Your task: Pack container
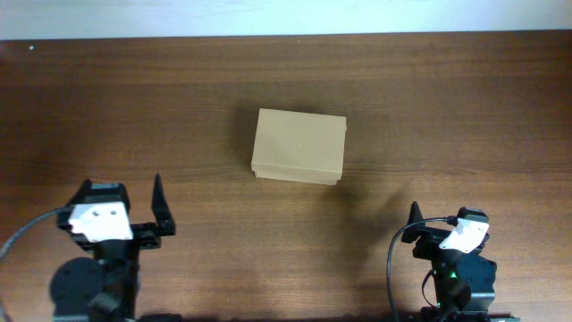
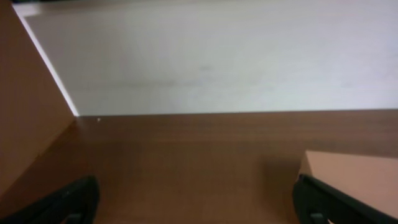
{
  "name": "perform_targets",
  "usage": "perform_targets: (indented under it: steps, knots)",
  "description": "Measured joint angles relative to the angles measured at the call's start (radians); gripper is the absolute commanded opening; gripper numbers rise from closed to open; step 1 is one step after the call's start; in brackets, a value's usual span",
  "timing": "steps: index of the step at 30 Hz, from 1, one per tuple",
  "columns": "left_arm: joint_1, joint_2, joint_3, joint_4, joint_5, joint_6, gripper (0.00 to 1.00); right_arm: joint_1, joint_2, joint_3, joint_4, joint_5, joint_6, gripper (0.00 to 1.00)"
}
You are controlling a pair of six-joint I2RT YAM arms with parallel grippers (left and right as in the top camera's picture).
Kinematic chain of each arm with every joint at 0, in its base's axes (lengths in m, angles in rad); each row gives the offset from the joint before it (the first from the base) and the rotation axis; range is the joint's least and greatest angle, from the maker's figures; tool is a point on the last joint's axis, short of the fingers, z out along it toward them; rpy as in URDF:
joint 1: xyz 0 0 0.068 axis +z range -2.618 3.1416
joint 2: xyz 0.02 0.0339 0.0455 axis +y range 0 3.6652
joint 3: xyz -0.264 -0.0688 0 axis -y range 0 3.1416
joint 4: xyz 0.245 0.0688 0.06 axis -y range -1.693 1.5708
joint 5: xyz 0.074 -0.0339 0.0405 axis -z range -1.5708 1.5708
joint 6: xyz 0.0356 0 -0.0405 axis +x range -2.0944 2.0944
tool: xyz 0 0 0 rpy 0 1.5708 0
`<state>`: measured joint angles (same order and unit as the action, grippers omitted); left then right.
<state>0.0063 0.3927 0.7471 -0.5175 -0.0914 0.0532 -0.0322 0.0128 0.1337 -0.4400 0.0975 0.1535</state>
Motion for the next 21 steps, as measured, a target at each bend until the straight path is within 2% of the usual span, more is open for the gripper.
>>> perform_targets:
  steps: [9,17,21]
  knots:
    - [0.0,-0.184,-0.286,0.146,0.0,0.0,1.0,0.0,0.0,0.0,0.0,0.0,0.0,0.99]
    - [0.0,-0.356,-0.446,0.169,0.0,0.0,1.0,0.0,0.0,0.0,0.0,0.0,0.0,0.99]
    - [0.0,-0.374,-0.483,0.171,0.0,0.0,1.0,0.0,0.0,0.0,0.0,0.0,-0.001,0.99]
